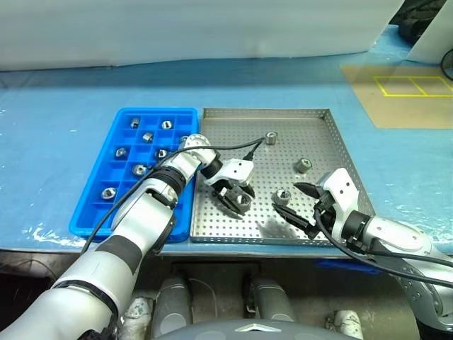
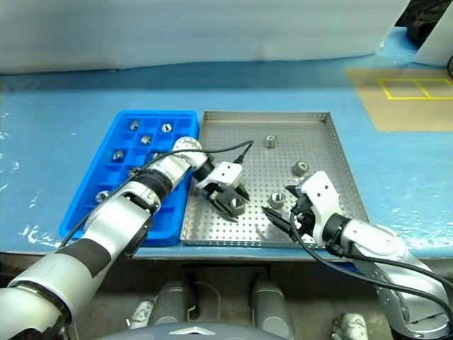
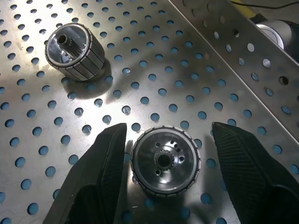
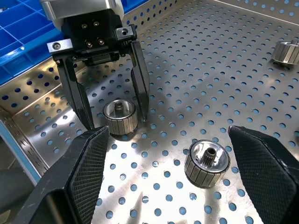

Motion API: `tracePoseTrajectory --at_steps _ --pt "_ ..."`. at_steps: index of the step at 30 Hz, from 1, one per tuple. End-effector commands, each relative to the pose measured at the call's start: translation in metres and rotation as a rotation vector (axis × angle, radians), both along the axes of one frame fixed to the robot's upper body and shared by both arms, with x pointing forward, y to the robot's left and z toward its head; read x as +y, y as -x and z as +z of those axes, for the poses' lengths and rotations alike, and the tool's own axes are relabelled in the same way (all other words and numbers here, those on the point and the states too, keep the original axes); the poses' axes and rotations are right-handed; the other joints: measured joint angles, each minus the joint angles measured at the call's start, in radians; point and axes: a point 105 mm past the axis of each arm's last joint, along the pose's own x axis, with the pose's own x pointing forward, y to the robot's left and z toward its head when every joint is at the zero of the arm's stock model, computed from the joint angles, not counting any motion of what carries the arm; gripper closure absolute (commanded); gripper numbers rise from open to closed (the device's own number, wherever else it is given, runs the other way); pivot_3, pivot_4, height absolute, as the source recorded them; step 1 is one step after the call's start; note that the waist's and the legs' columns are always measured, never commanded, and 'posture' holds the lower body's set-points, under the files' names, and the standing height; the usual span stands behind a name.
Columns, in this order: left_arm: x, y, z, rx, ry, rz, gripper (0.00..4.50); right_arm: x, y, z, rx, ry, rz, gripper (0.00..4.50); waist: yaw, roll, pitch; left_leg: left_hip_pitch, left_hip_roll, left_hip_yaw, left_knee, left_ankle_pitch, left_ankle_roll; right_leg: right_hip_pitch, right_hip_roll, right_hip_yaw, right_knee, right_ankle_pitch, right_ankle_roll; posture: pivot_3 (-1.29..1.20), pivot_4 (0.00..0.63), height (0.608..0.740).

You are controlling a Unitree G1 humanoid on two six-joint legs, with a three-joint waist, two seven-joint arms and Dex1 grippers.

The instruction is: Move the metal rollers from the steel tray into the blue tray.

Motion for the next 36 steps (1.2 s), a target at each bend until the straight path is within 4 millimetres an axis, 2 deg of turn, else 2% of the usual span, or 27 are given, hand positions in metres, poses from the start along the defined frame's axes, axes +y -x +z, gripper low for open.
tracePoseTrajectory --at_steps 1,10,14,16,19,24,29,36 --pt "-0.003 0.0 -0.004 -0.018 -0.002 0.003 1.45 0.006 0.005 0.007 -0.032 -0.001 0.016 0.28 -0.001 0.0 0.0 0.0 0.0 0.0 0.0 0.0 0.0 0.0 0.0 0.0 0.0 0.0 0.0 -0.57 0.15 0.74" --pt "0.003 0.001 -0.018 -0.062 -0.064 -0.007 1.45 0.003 0.007 0.006 -0.032 -0.001 -0.012 0.28 -0.003 0.0 0.0 0.003 0.0 0.0 0.0 0.0 0.0 0.003 0.0 0.0 -0.002 0.0 0.0 -0.58 0.15 0.74" --pt "-0.002 -0.003 -0.016 -0.07 -0.035 0.03 2.3 0.003 0.006 0.007 -0.033 0.001 -0.016 0.28 -0.004 0.0 0.0 0.01 0.0 0.0 -0.003 -0.001 0.001 0.01 0.0 0.0 -0.006 0.0 0.0 -0.58 0.15 0.74" --pt "-0.004 -0.002 -0.015 -0.068 -0.026 0.029 2.3 0.003 0.005 0.007 -0.035 0.002 -0.016 0.28 -0.004 0.001 0.0 0.012 0.0 0.001 -0.004 -0.001 0.001 0.012 0.0 0.0 -0.008 0.0 0.0 -0.58 0.15 0.74" --pt "-0.003 -0.002 -0.014 -0.059 -0.019 0.027 2.75 0.003 0.004 0.007 -0.037 0.002 -0.014 0.28 -0.004 0.001 0.0 0.013 0.0 0.001 -0.005 -0.001 0.001 0.013 0.0 0.0 -0.01 0.0 0.0 -0.57 0.15 0.74" --pt "-0.006 -0.006 -0.008 -0.079 0.021 0.049 2.76 0.005 0.003 0.008 -0.037 -0.001 0.002 0.28 -0.004 0.001 0.0 0.012 0.0 0.0 -0.006 -0.001 0.002 0.013 0.0 0.001 -0.011 0.0 0.0 -0.56 0.15 0.74" --pt "-0.001 -0.006 0.02 -0.073 0.08 -0.008 2.76 0.008 0.003 0.011 -0.027 0.008 0.058 0.28 -0.002 0.001 0.0 0.012 0.0 0.0 -0.006 -0.001 0.002 0.012 0.0 0.001 -0.011 0.0 0.0 -0.52 0.15 0.74" --pt "0.024 -0.022 0.063 -0.19 0.143 0.007 2.76 0.017 -0.004 0.016 -0.028 0.028 0.184 0.28 0.001 0.001 0.0 0.012 0.0 0.0 -0.008 -0.001 0.002 0.01 0.0 0.002 -0.01 0.0 0.0 -0.41 0.15 0.74"
